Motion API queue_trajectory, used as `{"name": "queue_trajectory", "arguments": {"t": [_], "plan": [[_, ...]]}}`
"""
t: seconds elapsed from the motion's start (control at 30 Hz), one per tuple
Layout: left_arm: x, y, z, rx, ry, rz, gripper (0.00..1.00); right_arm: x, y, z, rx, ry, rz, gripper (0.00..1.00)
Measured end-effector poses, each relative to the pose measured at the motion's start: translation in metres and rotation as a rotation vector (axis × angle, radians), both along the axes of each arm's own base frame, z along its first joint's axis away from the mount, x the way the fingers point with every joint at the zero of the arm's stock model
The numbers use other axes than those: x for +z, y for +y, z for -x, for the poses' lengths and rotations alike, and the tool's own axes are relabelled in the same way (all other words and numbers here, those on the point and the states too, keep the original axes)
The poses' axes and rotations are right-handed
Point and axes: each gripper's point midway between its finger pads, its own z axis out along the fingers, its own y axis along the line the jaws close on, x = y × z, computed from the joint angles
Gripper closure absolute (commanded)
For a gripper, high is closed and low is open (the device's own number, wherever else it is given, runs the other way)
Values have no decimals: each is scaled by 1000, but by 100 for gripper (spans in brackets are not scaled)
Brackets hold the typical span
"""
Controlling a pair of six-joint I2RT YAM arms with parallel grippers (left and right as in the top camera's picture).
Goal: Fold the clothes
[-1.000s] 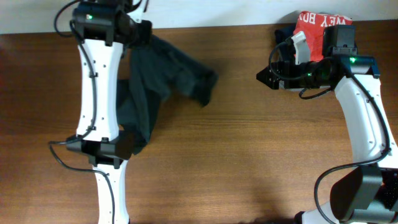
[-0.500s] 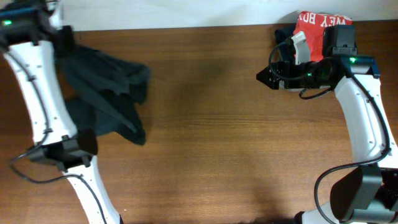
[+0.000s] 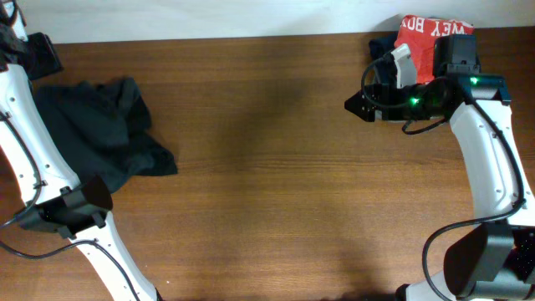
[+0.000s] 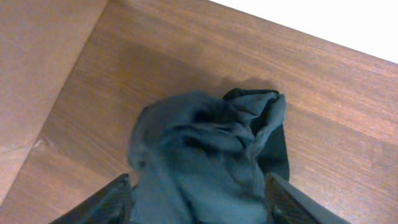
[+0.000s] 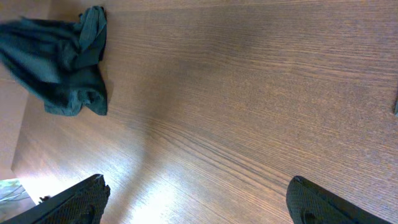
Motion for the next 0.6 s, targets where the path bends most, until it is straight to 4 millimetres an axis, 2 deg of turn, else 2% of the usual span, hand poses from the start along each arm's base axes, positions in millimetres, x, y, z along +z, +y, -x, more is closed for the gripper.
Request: {"name": "queue_trajectory", "arguments": {"t": [0.13,0.23,0.33,0.4,0.5,0.6], "plan": [[-4,-6,3,-14,17,27,30,0,0,0,0,3,0,4],[-15,-16,18,-26,90,78,34,0,0,1,-1,6,-1,4],[-24,-22,20,-38,119,113,34,-1,0,2,0,13,-1,4],[-40,-24,22,-34,164,148,35,-1,0,3,0,16,-2,4],[-74,-28,28,-22,270,204,36,-2,0,4,0,20,-2,4],[-104,-26,25,-10,325,223,36,-3,-1,4,-3,21,5,4]]}}
